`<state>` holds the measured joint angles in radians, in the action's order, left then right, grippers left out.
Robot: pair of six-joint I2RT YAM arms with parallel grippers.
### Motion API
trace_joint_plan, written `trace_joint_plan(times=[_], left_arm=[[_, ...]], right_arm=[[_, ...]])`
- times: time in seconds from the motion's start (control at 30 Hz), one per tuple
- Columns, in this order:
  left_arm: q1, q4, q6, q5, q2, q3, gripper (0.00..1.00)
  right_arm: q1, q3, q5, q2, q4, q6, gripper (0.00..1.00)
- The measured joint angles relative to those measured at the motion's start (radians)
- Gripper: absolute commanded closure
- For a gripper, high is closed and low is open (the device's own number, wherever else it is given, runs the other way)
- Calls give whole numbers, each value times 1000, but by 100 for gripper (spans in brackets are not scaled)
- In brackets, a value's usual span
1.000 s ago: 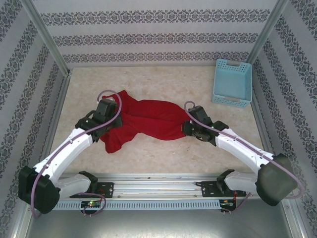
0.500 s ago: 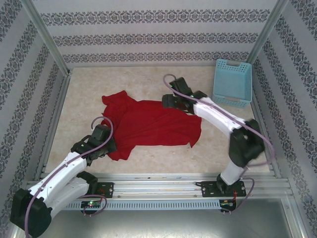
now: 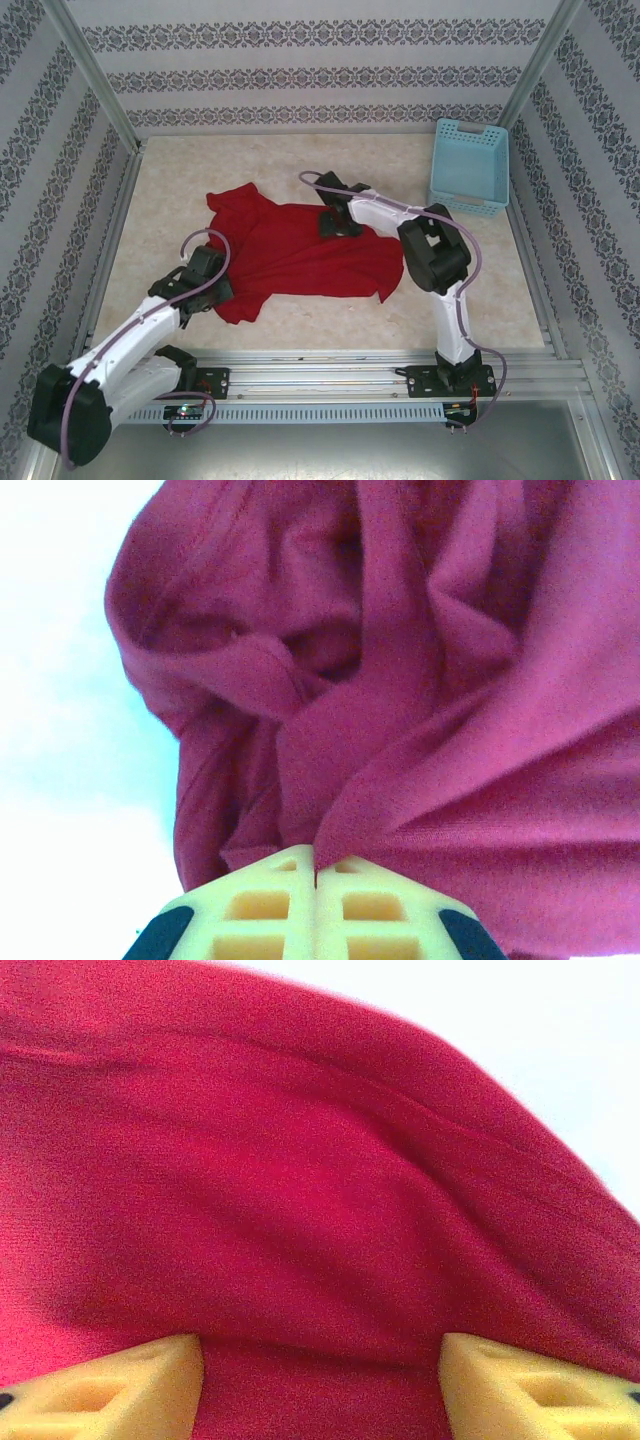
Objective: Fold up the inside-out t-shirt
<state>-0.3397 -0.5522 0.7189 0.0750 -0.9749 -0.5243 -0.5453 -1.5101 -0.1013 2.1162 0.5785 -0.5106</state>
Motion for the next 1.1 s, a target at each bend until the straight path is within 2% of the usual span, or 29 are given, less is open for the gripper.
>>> trace_joint_plan(times=[0.13,0.27,0.4,0.47,0.53,0.67,0.7,0.8,0.93,1.1], left_arm=[[35,68,-41,-11,-191,-112,100],[41,137,-97,-39,-446,-316,100],[44,172,-160,-65,-636,-527,100],[46,178,-188,-75,-669,-586,100],[45,179,-209,-79,-661,-602,92],[45,169,-238,-75,-533,-522,58],[45,162,-237,-70,-472,-478,48],[46,144,-225,-46,-298,-365,29],[74,142,-195,-48,-188,-275,25],[114,186,-156,-104,-282,-240,28]], right_arm=[[87,245,-6,-176,-61,-77,43],[140,494,-19,-354,-133,-176,43],[72,666,-45,-507,-159,-254,43],[16,692,-51,-552,-141,-270,41],[-30,689,-57,-589,-132,-267,37],[-59,585,-68,-622,-110,-207,31],[-51,534,-67,-610,-110,-183,30],[-20,340,-58,-517,-113,-113,26],[20,61,-33,-312,-110,-42,24],[49,-280,-16,-13,-52,25,23]])
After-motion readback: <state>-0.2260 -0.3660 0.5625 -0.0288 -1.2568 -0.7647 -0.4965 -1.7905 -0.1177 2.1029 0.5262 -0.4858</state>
